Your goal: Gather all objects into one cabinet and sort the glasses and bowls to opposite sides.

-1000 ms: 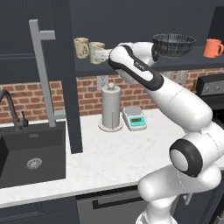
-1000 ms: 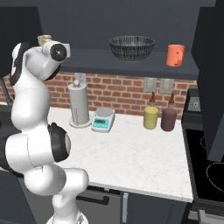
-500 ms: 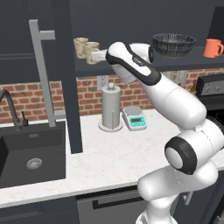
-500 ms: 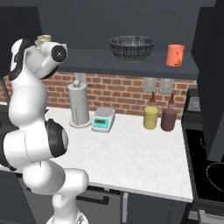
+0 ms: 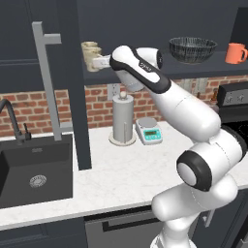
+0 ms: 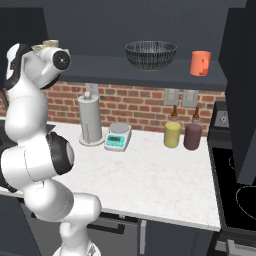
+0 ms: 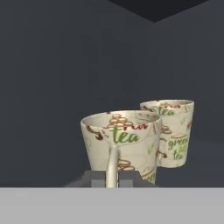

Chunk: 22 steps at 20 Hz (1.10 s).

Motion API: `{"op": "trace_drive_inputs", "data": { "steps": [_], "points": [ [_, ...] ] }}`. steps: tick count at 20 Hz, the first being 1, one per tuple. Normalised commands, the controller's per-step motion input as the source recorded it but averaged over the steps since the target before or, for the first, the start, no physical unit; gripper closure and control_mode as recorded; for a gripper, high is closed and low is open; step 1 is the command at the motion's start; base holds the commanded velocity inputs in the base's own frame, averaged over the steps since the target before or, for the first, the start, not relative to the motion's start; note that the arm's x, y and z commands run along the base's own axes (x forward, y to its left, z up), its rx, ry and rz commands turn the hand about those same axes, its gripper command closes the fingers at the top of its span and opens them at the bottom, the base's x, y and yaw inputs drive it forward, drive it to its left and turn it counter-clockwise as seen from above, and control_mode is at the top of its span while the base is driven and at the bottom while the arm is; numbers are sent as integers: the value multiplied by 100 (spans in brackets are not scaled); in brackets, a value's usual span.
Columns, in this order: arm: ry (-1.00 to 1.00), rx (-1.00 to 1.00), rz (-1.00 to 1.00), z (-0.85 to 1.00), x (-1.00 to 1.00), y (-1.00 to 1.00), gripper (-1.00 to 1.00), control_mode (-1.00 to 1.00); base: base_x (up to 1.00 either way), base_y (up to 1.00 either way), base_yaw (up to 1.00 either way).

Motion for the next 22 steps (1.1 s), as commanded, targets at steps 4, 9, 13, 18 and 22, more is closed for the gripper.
{"op": "trace_drive_inputs", "data": {
  "steps": [4, 9, 13, 18, 22],
  "points": [
    [0, 0, 3, 0, 0, 25, 100, -100, 0, 0, 0],
    [0, 0, 3, 0, 0, 23, 100, -100, 0, 0, 0],
    [0, 0, 0, -5, 1, 12, 100, -100, 0, 0, 0],
    [0, 0, 0, -10, 2, 11, 100, -100, 0, 0, 0],
    [0, 0, 0, -19, 0, 7, 100, -100, 0, 0, 0]
  ]
}}
